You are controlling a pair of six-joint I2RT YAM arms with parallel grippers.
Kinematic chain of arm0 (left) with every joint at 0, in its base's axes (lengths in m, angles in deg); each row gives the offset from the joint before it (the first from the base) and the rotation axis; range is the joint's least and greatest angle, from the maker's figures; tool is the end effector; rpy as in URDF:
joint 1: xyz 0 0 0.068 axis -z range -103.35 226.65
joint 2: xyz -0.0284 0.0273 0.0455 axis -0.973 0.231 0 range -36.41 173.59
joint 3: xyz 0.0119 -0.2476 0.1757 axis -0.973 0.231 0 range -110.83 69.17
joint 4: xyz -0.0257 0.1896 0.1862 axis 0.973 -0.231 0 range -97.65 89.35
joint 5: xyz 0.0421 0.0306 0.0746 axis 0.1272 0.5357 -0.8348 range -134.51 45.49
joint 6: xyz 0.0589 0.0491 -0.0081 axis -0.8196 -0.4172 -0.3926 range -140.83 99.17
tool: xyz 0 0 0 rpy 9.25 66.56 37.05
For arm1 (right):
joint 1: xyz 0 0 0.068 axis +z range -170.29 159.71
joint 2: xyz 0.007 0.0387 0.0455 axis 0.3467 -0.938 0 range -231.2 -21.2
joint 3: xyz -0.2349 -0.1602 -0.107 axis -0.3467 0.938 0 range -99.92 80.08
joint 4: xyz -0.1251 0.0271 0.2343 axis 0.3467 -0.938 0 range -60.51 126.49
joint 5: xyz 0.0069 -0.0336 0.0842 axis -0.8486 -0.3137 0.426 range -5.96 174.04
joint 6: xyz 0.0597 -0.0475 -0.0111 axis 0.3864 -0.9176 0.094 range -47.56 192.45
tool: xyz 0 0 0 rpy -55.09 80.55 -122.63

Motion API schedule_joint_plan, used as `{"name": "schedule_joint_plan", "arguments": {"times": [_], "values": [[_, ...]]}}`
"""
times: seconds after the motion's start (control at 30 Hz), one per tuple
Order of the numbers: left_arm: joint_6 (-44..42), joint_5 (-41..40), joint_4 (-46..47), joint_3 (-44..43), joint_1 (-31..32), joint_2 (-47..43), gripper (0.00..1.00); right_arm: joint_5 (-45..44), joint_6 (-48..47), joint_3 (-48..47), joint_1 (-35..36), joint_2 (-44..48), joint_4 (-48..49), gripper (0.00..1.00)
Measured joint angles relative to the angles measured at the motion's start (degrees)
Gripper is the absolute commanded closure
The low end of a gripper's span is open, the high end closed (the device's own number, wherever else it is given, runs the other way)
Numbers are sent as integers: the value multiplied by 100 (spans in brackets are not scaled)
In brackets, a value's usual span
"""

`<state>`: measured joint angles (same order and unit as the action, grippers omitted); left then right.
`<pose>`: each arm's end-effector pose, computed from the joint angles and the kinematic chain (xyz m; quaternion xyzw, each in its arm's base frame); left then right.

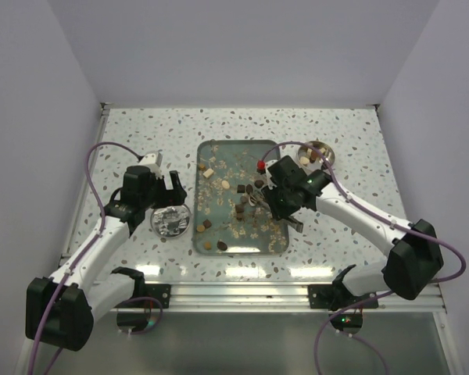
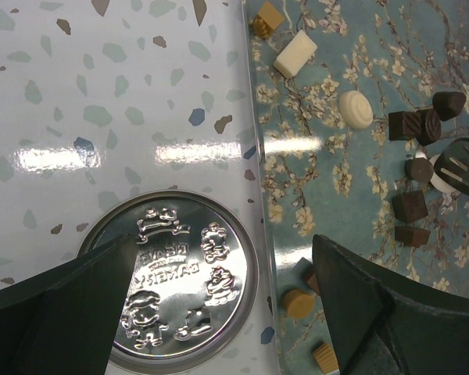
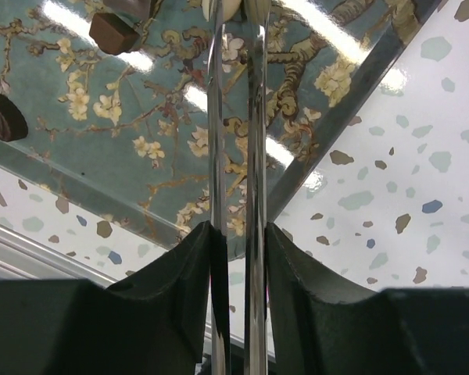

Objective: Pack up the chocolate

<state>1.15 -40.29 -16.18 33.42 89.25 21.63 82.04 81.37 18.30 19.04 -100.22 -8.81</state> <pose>0.2219 -0.0545 0.2394 -0.0572 0.8958 -0.1622 0.4098 0.2223 0.1790 0.2632 -0.2506 0.9384 0.0815 0.2235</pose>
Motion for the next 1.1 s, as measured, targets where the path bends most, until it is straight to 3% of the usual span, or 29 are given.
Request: {"name": "schedule_joint_plan", "arguments": {"times": [0.2, 0.73, 1.1], "values": [[0, 0, 0, 0, 0, 15, 0, -120, -4, -166, 28, -87, -122, 73], [-4, 2, 20, 0, 0, 105, 0, -802, -20, -1110, -35, -85, -800, 74], [-4, 2, 20, 0, 0, 107, 0, -857, -234, -1606, -1543, -238, -728, 74]]}}
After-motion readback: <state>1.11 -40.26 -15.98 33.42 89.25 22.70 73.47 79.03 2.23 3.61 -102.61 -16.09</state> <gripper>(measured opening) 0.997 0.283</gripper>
